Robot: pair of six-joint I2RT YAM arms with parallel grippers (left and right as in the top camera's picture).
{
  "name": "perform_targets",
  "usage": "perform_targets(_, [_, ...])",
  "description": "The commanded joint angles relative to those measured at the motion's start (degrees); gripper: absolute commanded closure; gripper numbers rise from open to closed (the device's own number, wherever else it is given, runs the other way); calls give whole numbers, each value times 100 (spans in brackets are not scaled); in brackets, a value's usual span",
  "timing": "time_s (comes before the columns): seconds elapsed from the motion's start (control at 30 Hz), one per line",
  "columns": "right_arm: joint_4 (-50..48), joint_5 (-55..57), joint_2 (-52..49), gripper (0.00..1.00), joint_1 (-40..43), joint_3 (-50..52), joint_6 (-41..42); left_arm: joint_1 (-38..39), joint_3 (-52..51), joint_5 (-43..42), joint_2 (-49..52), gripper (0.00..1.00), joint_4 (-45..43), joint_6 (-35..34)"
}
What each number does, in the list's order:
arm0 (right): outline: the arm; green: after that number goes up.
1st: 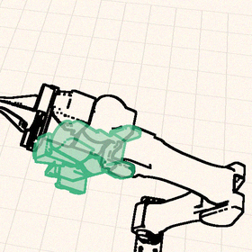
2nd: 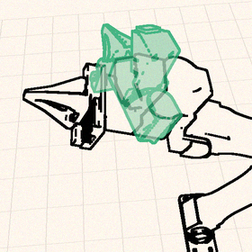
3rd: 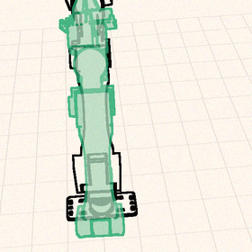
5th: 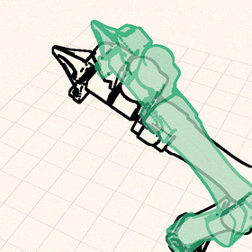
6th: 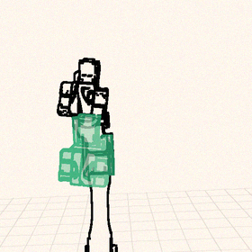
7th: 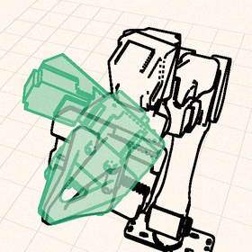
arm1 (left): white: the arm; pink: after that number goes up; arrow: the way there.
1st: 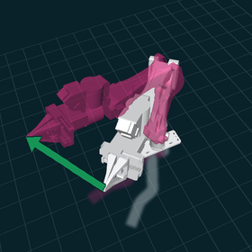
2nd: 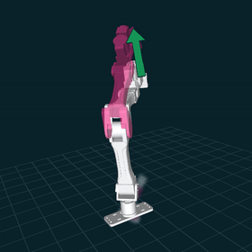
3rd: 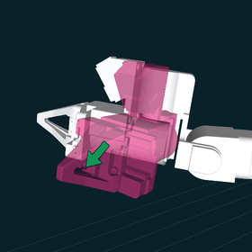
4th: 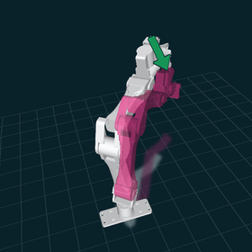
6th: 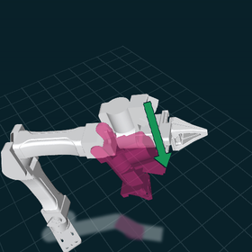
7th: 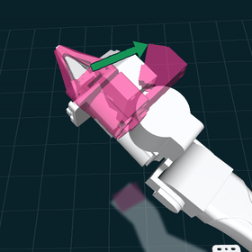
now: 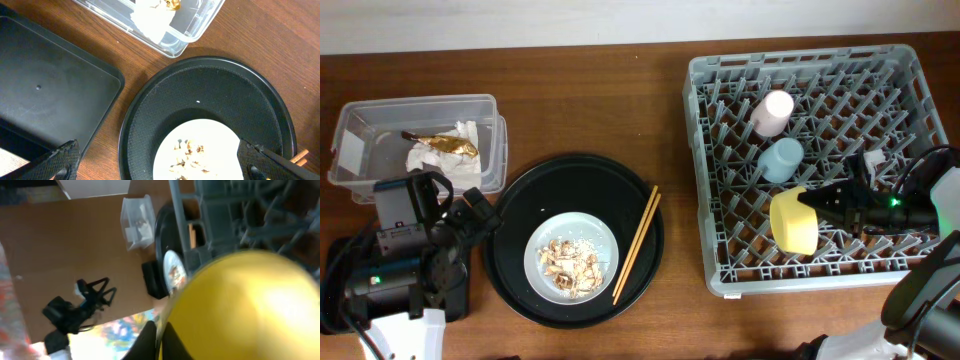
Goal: Sort waste into correct bins and load items into the dishwasher rack
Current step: 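Carry the yellow bowl to the rack and lower it, then tip the yellow bowl upside down in the rack and release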
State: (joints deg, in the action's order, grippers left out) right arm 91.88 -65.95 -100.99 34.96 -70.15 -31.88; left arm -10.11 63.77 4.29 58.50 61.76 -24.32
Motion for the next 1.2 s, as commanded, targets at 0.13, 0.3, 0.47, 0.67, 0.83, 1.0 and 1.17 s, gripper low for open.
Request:
perform_targets(0.13, [-973, 68, 33, 75, 597, -201, 763, -31, 79, -42, -35, 1, 9, -52])
perform_targets(0.3, [-927, 1106, 37, 63, 824, -1720, 1919, -31, 79, -42, -35, 1, 9, -52])
perform_targets(0.47, [372, 2304, 146, 66, 498, -3425, 2190, -31, 79, -42, -35, 1, 9, -52])
perform_targets(0.67, [363, 4826, 184, 96, -1523, -2754, 3189, -31, 79, -42, -35, 1, 9, -52])
perform_targets(0.83, [-564, 5469, 127, 96, -2236, -1550, 3985, -31, 79, -42, -35, 1, 9, -52])
perform_targets(1.0, [-1436, 5875, 120, 96, -1915, -1080, 4494, -28, 79, -42, -35, 1, 9, -52])
perform_targets(1.17, [-1716, 5952, 122, 96, -1628, -1121, 4669, -31, 79, -42, -35, 1, 7, -52])
